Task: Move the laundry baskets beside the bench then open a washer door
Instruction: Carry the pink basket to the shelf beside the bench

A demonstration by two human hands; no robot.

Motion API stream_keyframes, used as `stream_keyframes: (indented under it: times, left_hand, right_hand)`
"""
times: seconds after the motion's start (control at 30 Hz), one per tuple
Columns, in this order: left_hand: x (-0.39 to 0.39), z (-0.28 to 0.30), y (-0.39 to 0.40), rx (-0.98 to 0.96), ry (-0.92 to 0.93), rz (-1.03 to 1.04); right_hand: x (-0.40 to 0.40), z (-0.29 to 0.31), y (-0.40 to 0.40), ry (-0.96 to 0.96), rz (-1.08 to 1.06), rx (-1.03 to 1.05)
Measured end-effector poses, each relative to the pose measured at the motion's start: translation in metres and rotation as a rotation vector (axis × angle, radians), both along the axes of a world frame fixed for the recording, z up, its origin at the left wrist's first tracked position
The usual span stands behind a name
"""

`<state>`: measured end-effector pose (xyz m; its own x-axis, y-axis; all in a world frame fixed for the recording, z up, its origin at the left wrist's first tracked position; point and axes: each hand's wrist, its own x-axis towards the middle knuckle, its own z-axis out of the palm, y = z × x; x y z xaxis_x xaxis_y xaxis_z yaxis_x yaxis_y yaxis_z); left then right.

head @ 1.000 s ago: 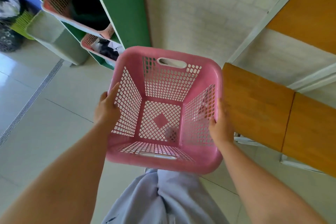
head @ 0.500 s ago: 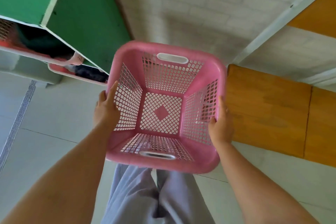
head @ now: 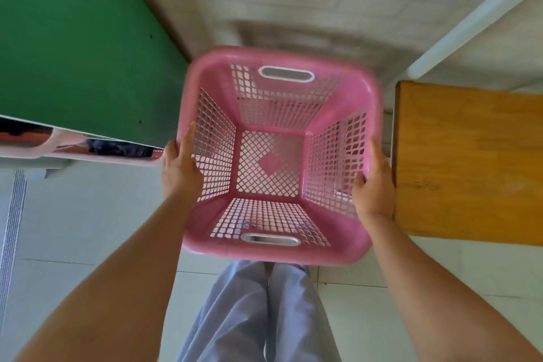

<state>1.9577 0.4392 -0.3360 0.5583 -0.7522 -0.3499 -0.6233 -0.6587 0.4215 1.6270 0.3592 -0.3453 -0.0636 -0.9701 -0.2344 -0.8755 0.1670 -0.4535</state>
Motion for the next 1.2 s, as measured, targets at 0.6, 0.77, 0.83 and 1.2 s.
stream_keyframes:
  times: [0.6, 0.77, 0.83, 1.2]
  left_hand:
    - [0.017, -0.061, -0.028, 0.038, -0.017, -0.040]
    - [0.005, -0.044, -0.028, 0.213, -0.074, -0.103]
    - [-0.002, -0.028, -0.024, 0.243, -0.050, -0.145]
    - [-0.067, 0.098, 0.025, 0.271, -0.024, -0.450]
  right_hand:
    - [0.021, -0.055, -0.026, 0.205, 0.076, 0.041]
    - [0.025, -0.031, -0.012, 0.294, 0.122, 0.093]
    - [0.025, -0.012, -0.001, 0.286, 0.139, 0.105]
    - [-0.037, 0.122, 0.094, 0.296, 0.136, 0.169]
